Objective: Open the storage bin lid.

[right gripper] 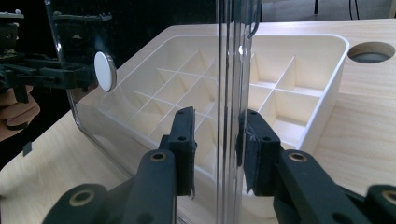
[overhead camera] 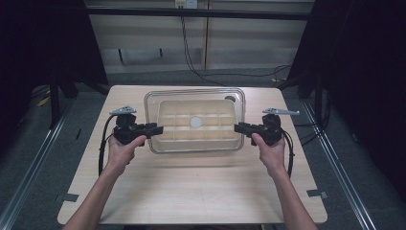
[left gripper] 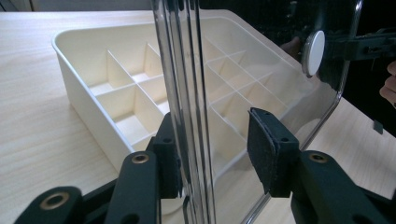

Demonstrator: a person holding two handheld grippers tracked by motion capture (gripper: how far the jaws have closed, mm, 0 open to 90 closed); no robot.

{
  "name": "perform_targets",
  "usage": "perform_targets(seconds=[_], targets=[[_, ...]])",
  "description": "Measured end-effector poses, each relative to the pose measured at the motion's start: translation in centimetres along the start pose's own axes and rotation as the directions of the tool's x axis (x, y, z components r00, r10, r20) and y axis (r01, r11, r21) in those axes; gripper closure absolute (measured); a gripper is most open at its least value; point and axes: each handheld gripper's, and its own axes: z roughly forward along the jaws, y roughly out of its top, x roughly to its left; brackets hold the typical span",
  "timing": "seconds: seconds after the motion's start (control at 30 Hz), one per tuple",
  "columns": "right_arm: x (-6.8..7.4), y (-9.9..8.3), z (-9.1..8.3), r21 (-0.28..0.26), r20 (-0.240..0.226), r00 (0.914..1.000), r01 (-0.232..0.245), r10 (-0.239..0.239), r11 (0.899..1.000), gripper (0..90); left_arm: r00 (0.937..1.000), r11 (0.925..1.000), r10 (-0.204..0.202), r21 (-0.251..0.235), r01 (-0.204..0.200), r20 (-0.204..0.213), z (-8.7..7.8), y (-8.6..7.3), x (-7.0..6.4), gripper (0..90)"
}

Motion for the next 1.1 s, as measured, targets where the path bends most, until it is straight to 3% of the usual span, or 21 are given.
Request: perform_targets(seconds=[0.3, 0.63, 1.1], targets=[[1.0, -0.8, -1.0, -0.031, 0.006, 0.9999, 0.01, -0.01, 0.999, 67.9, 0.9998, 0.9997, 0.02, 0.01, -0.02, 0.003, -0.9, -0.3, -0.9, 57.8], [2.0, -1.3, -1.3, -0.026, 0.0, 0.9999, 0.013, -0.013, 1.0, 68.0, 0.9992, 0.9992, 0.039, 0.011, -0.039, 0.007, -1.8, -0.8, -1.3, 58.0], [2.5, -2.9, -2.2, 0.016, -0.014, 0.9999, 0.0, 0.0, 1.0, 68.4, 0.9991, 0.9975, 0.043, 0.056, -0.043, 0.002, -2.5, -1.9, -2.6, 58.1]])
